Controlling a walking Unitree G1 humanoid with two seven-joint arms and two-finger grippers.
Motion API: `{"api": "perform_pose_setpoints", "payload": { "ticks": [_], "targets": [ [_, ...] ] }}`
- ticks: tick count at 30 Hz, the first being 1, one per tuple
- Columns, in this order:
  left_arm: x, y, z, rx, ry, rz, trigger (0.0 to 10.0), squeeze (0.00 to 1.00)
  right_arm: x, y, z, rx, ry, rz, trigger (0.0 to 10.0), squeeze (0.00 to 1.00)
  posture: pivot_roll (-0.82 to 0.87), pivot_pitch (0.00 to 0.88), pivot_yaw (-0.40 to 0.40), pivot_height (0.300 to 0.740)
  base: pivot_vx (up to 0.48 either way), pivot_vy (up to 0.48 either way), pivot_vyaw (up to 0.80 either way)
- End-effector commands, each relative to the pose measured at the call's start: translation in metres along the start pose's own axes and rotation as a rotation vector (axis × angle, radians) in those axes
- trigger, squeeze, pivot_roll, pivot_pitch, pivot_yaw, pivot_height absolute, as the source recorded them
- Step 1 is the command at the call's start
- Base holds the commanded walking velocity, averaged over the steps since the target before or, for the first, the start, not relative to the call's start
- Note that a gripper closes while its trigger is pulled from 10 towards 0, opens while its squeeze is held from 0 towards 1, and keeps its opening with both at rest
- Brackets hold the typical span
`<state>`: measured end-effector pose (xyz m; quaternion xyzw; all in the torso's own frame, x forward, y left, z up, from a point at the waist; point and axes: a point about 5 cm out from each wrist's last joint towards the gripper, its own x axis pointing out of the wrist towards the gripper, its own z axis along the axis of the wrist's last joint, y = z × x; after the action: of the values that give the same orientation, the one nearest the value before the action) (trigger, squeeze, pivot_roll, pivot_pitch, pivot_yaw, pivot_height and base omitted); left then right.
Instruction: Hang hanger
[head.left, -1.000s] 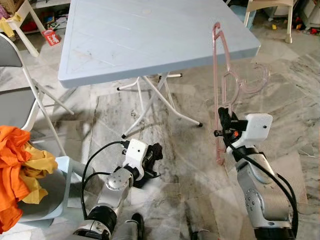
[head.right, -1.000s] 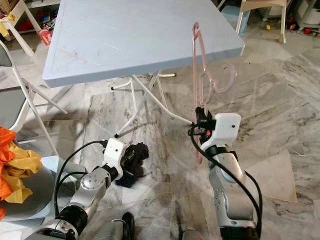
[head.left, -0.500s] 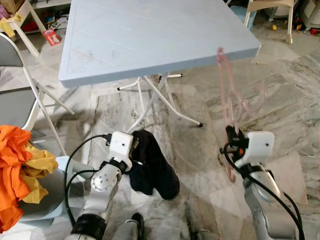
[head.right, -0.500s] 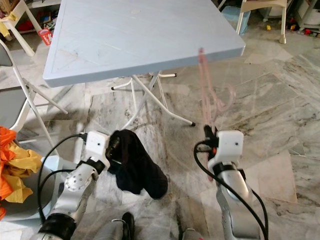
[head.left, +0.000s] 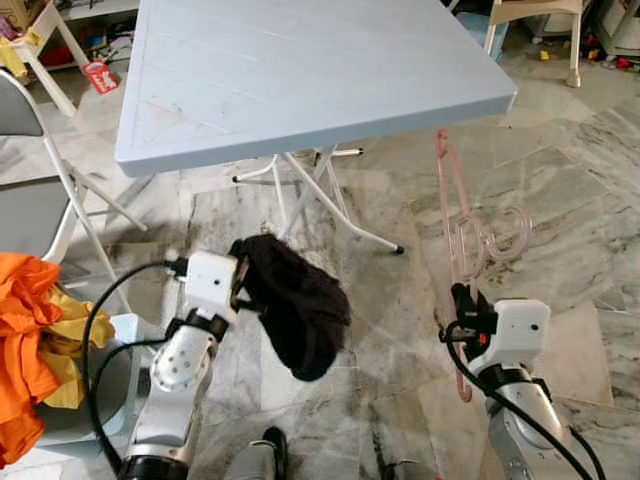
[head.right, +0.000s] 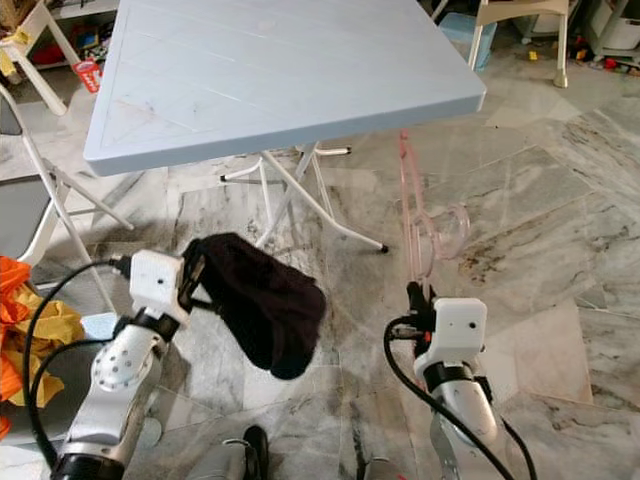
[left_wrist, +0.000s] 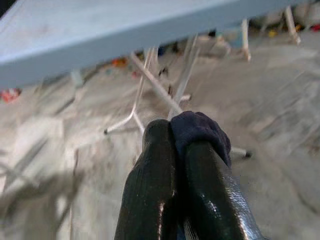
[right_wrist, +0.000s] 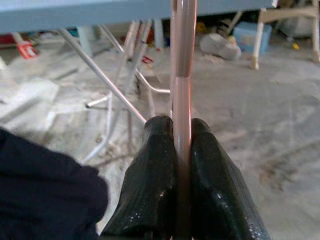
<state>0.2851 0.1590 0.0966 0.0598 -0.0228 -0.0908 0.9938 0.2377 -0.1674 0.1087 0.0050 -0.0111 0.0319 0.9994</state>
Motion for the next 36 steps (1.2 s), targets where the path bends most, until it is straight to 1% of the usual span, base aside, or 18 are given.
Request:
{"api": "perform_pose_setpoints", "payload": {
  "ticks": [1, 3, 8, 13, 23, 29, 32, 36],
  "targets": [
    [-0.002, 0.003, 0.002, -0.013, 0.01, -0.002, 10.0, 0.0, 0.0, 0.005, 0.004, 0.018, -0.014, 0.014, 10.0, 0.0, -0.11, 0.199, 0.051, 0.74, 0.0, 0.0, 0.0],
    [-0.002, 0.002, 0.003, -0.01, 0.015, 0.0, 10.0, 0.0, 0.0, 0.005, 0.004, 0.013, -0.012, 0.018, 10.0, 0.0, -0.11, 0.196, 0.048, 0.74, 0.0, 0.0, 0.56],
    [-0.003, -0.001, 0.0, -0.036, 0.037, -0.016, 10.0, 0.0, 0.001, 0.006, 0.003, 0.019, -0.013, 0.024, 10.0, 0.0, -0.1, 0.185, 0.039, 0.74, 0.0, 0.0, 0.73],
    [-0.002, 0.005, -0.006, -0.044, 0.07, -0.004, 10.0, 0.0, 0.005, 0.006, 0.002, 0.024, -0.008, 0.011, 10.0, 0.0, -0.09, 0.172, 0.04, 0.74, 0.055, 0.0, 0.66],
    [0.004, 0.001, -0.002, -0.064, 0.058, -0.043, 10.0, 0.0, 0.01, 0.008, -0.001, 0.05, -0.014, -0.018, 10.0, 0.0, -0.09, 0.162, 0.055, 0.74, 0.324, 0.0, 0.0],
    [0.009, -0.002, 0.001, -0.077, 0.044, -0.052, 10.0, 0.0, 0.013, 0.009, 0.003, 0.032, -0.033, -0.004, 10.0, 0.0, -0.09, 0.163, 0.055, 0.74, 0.414, 0.0, 0.0],
    [0.012, -0.002, 0.006, -0.087, 0.026, -0.044, 10.0, 0.0, 0.015, 0.008, 0.007, 0.029, -0.05, -0.004, 10.0, 0.0, -0.09, 0.163, 0.052, 0.74, 0.442, 0.0, 0.0],
    [0.016, -0.005, 0.02, -0.078, -0.026, -0.055, 10.0, 0.0, 0.019, 0.008, 0.017, 0.03, -0.085, 0.002, 10.0, 0.0, -0.09, 0.164, 0.048, 0.74, 0.45, 0.0, 0.0]
  ]
}}
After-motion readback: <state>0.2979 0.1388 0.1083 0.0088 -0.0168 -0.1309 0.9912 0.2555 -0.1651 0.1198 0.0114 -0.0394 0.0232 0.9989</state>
